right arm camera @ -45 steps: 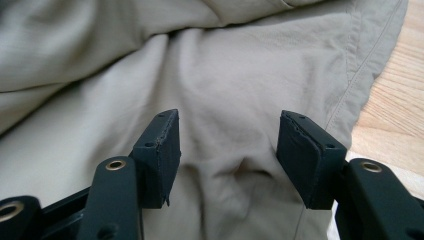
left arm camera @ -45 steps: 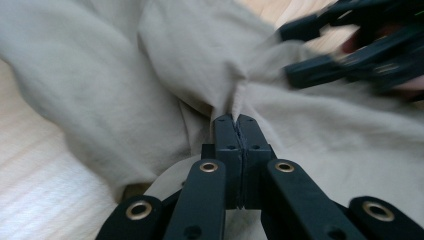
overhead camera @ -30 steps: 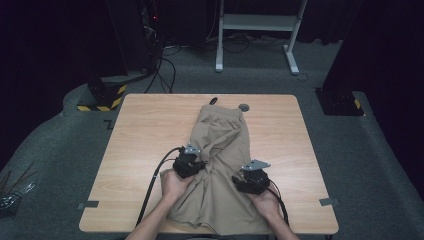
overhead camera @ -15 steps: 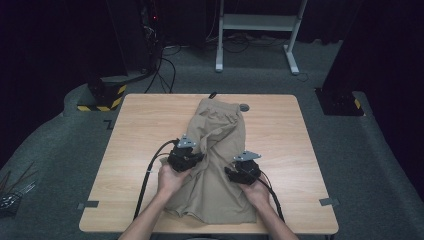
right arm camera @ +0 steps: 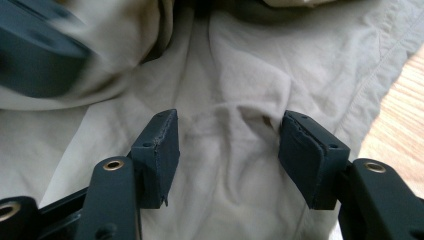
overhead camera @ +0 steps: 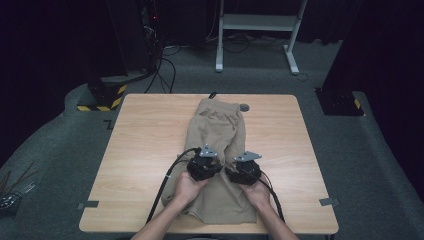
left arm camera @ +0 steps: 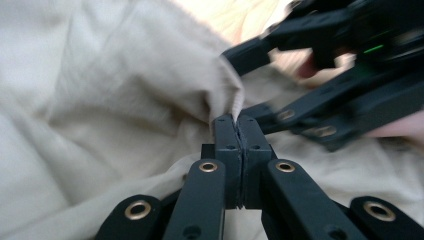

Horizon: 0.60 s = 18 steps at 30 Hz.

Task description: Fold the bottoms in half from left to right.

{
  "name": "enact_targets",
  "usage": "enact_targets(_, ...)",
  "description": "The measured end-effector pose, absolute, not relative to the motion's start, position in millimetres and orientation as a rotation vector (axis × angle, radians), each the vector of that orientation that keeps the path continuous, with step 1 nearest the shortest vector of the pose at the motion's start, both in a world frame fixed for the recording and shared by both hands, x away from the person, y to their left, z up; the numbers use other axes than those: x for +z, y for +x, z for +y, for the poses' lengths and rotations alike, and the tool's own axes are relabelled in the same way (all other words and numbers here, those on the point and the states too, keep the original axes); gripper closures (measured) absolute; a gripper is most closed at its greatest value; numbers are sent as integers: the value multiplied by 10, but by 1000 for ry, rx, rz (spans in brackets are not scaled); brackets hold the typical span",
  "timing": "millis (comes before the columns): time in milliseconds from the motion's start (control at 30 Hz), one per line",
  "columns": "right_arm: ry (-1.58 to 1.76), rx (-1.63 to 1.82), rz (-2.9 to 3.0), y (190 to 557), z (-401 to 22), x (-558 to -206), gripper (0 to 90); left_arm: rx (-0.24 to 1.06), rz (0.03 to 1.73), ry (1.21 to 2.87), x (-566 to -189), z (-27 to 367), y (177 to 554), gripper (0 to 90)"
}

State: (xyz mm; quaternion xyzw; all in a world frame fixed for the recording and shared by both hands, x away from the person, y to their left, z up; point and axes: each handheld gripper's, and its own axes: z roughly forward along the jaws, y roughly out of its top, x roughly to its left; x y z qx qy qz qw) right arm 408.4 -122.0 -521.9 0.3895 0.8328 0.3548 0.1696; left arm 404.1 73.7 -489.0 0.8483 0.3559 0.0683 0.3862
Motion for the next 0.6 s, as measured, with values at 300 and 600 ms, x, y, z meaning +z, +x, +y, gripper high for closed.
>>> enact_targets(300, 1123, 981, 2342, 3943, -1350, -5219, 385, 245, 868, 2177, -4933, 702, 3964, 670)
enact_targets(600, 1127, 1005, 2340, 3815, -1404, -5162, 388, 368, 881, 2108, -4719, 1111, 3524, 504)
